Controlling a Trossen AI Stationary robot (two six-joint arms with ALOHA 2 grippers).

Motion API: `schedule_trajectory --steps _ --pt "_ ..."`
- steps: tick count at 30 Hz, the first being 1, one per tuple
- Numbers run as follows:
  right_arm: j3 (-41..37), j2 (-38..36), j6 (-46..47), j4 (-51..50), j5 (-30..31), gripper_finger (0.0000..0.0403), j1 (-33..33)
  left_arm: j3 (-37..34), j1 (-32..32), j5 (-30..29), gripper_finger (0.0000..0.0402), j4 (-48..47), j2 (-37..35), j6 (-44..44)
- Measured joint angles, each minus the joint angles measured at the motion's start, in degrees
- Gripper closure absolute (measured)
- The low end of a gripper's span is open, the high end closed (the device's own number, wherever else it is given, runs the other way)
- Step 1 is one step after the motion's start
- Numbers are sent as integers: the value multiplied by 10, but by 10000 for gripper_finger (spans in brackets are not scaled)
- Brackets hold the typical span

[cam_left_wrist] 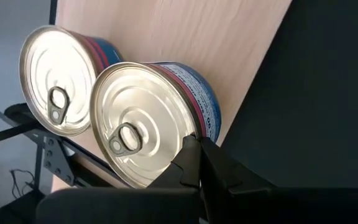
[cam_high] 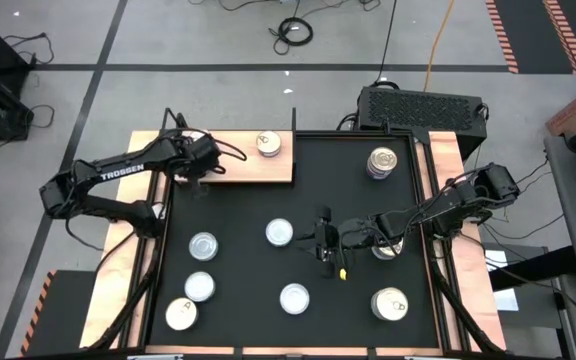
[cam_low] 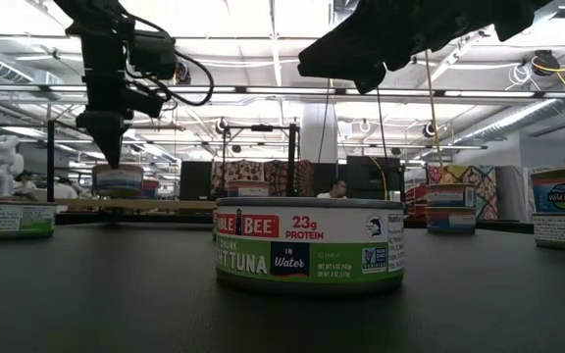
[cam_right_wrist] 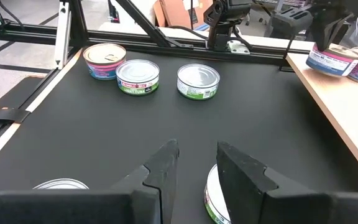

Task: Stack canned seafood by type on shelf
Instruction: Put the blue-pink tuna can on the shelf

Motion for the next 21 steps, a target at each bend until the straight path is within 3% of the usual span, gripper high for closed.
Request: schedule_trajectory --steps 21 --pt "0 0 -15 0 0 298 0 0 9 -7 401 -1 46 13"
